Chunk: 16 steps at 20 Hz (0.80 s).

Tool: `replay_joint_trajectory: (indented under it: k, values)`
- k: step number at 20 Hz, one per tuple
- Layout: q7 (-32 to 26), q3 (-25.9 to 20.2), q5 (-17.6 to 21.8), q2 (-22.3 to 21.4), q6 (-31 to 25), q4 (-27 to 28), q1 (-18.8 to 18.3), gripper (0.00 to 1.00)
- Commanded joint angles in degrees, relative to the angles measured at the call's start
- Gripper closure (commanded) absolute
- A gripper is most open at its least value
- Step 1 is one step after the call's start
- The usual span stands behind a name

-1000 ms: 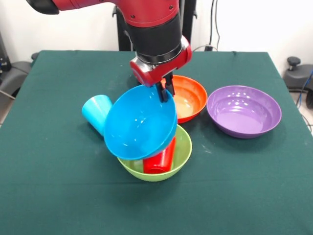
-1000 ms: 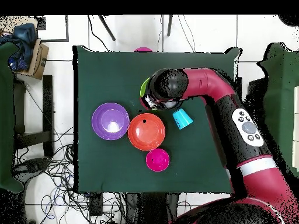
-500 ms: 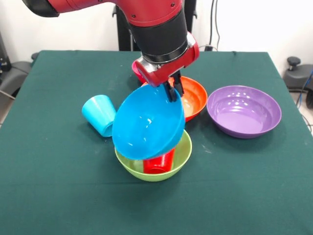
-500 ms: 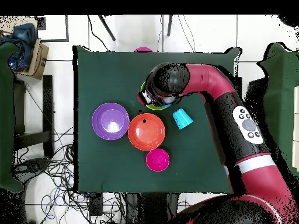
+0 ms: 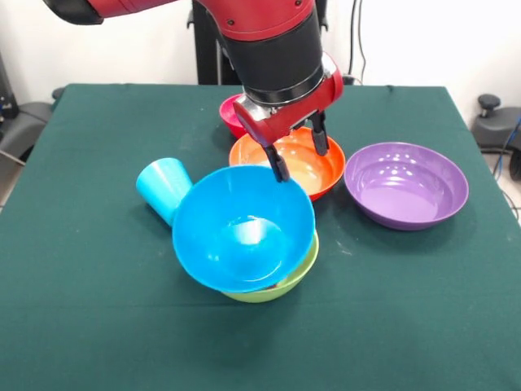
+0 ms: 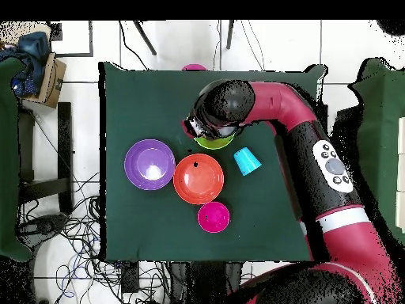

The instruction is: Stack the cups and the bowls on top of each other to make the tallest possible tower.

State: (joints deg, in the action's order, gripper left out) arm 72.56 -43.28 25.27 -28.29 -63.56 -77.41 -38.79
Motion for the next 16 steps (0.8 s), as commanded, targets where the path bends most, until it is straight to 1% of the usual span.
replay_joint_trajectory:
  k: [1,7,12,14,16]
  values:
    - [-7.37,0.26,0.07,3.3,-4.3,3.37,1.76,0.0]
    - [-8.12,0.32,0.12,3.76,-4.1,3.49,1.55,0.0]
    - [-8.01,-1.34,-2.93,2.27,-5.67,2.15,0.65,0.0]
    - [-6.95,-1.64,-4.23,0.97,-6.35,1.12,0.76,0.0]
    - [-5.59,-2.09,-5.75,-1.4,-7.07,-0.7,0.86,0.0]
